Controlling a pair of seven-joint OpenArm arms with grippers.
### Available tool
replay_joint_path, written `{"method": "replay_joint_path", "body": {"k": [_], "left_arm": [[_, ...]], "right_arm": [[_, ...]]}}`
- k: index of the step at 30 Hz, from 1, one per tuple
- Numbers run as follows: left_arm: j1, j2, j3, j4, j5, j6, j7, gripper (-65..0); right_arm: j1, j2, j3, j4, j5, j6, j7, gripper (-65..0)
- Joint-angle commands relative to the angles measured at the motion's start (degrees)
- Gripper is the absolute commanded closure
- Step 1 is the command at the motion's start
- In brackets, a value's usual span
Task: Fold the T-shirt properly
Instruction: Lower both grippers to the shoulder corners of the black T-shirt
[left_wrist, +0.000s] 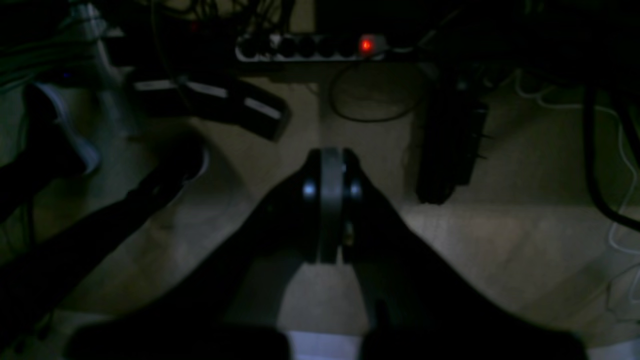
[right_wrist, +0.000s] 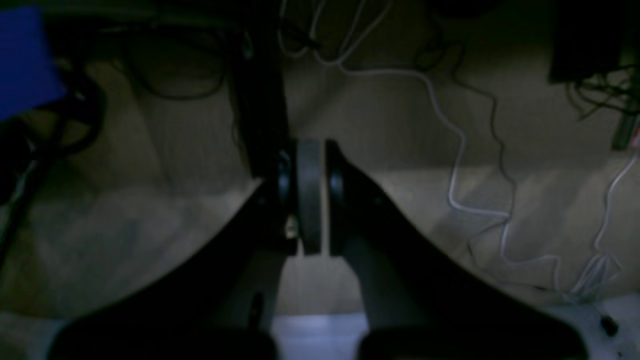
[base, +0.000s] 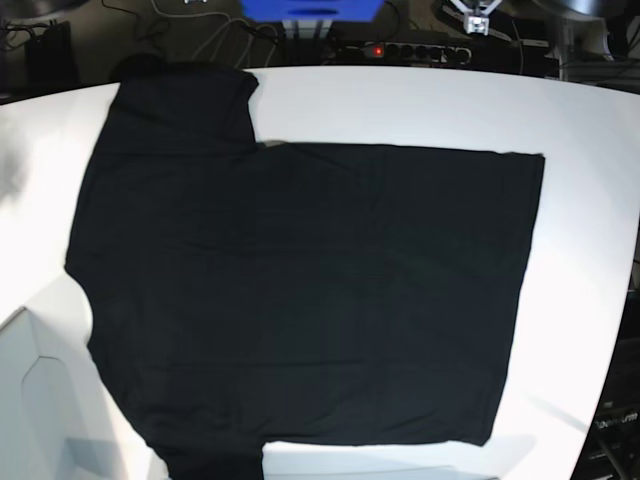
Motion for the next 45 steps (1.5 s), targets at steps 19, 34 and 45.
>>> {"method": "replay_joint_path", "body": {"k": [19, 34, 45], "left_arm": [[18.55, -5.50, -19.24, 43.09, -9.34, -0.47, -0.86, -14.5], [-2.19, -2.78, -24.43, 34.04, -14.35, -0.47, 0.81, -43.4], [-14.50, -2.60, -24.34, 22.61, -17.34, -0.56, 8.37, -43.5]], "right_arm": [[-15.80, 3.48, 5.26, 44.75, 0.14, 0.12, -6.15, -10.4], [-8.33, 3.39, 5.17, 46.42, 0.14, 0.12, -7.91, -22.1], [-7.19, 3.48, 5.35, 46.42, -0.03, 0.12, -7.91, -22.5]]}}
